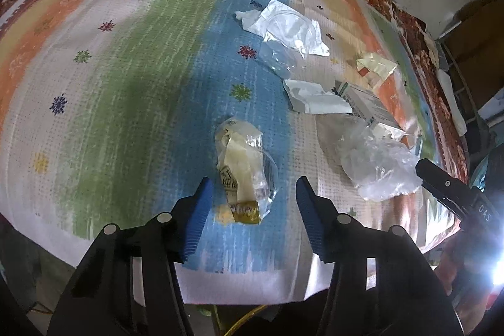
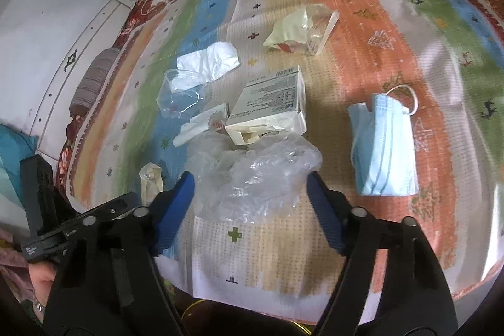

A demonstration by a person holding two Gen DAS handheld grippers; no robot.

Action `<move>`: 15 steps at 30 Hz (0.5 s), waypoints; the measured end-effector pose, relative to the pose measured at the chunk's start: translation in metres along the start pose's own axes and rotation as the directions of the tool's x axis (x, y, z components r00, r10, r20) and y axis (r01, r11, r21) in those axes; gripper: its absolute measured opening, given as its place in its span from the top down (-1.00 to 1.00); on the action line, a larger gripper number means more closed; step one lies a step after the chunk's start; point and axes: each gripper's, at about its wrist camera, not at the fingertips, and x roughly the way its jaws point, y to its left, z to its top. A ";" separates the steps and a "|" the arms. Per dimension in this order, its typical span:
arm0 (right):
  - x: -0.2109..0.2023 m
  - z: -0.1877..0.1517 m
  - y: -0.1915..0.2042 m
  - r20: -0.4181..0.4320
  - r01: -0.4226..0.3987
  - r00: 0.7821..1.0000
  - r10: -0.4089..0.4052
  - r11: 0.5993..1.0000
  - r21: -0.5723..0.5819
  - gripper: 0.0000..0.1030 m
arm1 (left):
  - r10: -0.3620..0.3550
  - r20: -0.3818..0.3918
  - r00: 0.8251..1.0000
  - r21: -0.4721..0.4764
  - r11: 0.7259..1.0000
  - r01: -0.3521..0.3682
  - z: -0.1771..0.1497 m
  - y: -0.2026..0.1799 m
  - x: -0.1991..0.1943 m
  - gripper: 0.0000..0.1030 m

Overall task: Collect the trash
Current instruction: 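Reach the left tool to the yellowish wrapper while the right tool reaches the clear plastic wrap, then grasp the yellowish wrapper with the left tool while the right tool grasps the clear plastic wrap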

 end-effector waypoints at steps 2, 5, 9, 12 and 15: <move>0.006 0.000 0.000 -0.015 0.009 1.000 -0.009 1.000 -0.001 -0.19 | 0.008 -0.007 1.000 -0.003 1.000 -0.008 0.002 0.001 0.005 0.07; 0.011 -0.003 0.003 -0.042 0.007 0.999 -0.007 1.000 -0.014 0.00 | 0.028 -0.025 0.999 -0.010 1.000 -0.029 0.003 0.002 0.014 0.20; 0.014 -0.007 0.009 -0.063 0.029 0.997 -0.033 0.998 -0.049 0.45 | 0.062 -0.039 0.997 0.020 0.998 -0.062 0.003 -0.002 0.023 0.47; 0.014 -0.010 0.012 -0.075 0.019 0.997 -0.024 0.997 -0.070 0.71 | 0.092 -0.041 0.995 0.019 0.996 -0.092 0.003 -0.003 0.025 0.74; 0.010 -0.014 0.017 -0.079 0.008 0.997 -0.015 0.996 -0.092 0.79 | 0.083 -0.031 0.996 -0.018 0.996 -0.084 0.005 -0.002 0.019 0.81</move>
